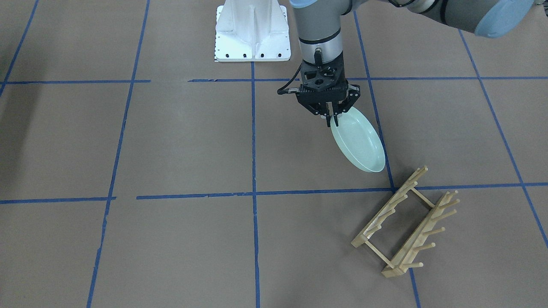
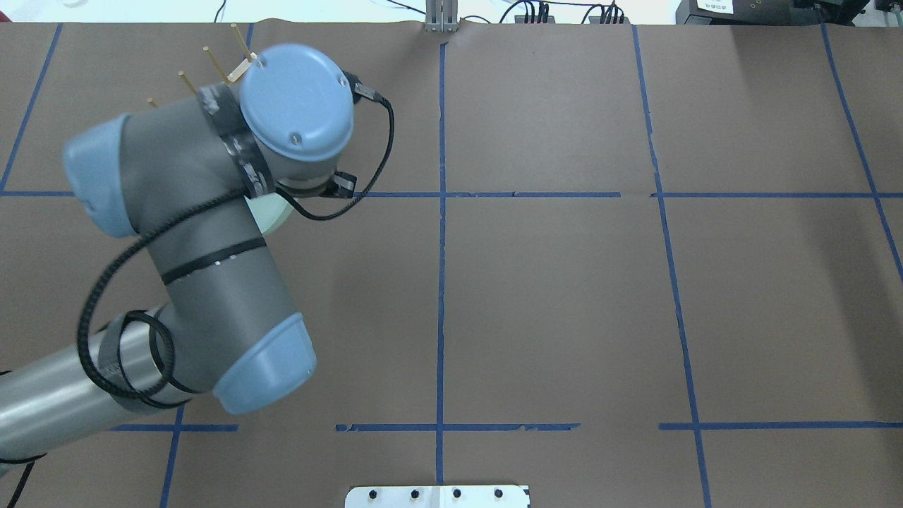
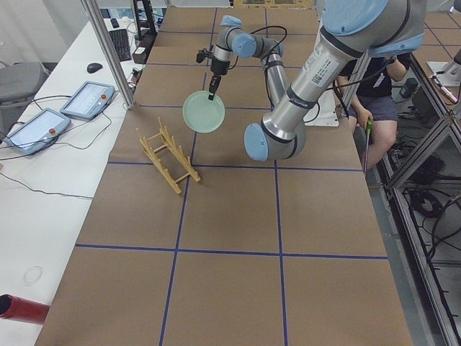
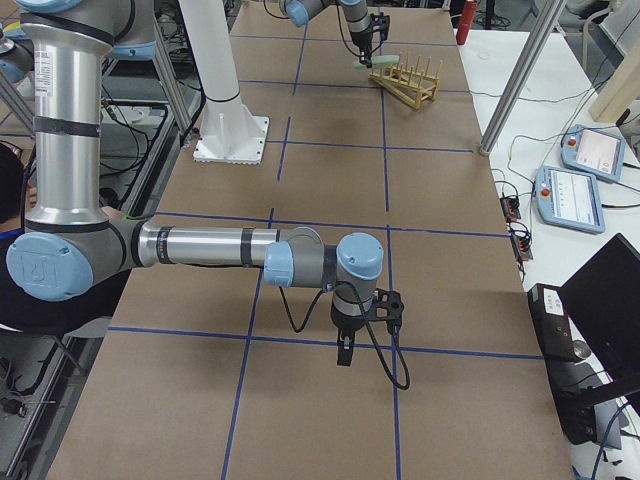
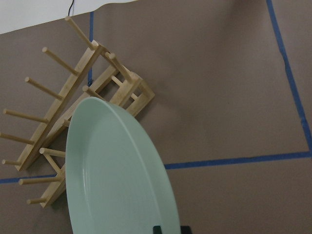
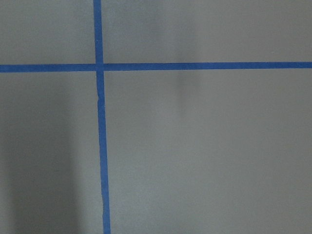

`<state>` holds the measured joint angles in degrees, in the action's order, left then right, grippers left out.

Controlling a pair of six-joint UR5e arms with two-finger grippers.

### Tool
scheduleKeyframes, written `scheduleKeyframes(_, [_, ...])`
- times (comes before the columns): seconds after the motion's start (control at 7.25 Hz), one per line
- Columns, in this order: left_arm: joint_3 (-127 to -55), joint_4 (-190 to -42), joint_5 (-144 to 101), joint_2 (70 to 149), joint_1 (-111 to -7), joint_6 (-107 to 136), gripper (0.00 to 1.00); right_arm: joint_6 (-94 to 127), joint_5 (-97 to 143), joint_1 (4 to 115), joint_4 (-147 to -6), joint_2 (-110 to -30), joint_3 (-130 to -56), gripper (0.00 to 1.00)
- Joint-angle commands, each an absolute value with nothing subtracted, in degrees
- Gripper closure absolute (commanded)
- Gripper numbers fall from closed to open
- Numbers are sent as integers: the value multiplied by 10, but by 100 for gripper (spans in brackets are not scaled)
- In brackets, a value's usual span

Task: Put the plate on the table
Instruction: 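Carry the plate toward the robot and lower it flat onto the table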

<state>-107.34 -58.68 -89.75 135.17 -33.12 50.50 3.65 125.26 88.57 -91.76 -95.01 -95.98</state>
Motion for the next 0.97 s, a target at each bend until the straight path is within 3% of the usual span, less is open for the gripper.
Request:
scheduleKeyframes(0.0, [-1034, -573, -870, 1350, -256, 497, 100, 36, 1253, 885, -918, -950, -960, 0])
scheduleKeyframes(0.55, [-1002, -573, -830, 1350, -183, 503, 100, 37, 1252, 886, -918, -950, -960, 0])
scheduleKeyframes(0.69, [-992, -575, -831, 1353, -178, 503, 35, 37, 1253, 886, -918, -950, -960, 0])
scheduleKeyframes(0.83, [-993, -581, -831, 1353, -178, 503, 0, 37, 1253, 886, -918, -950, -960, 0])
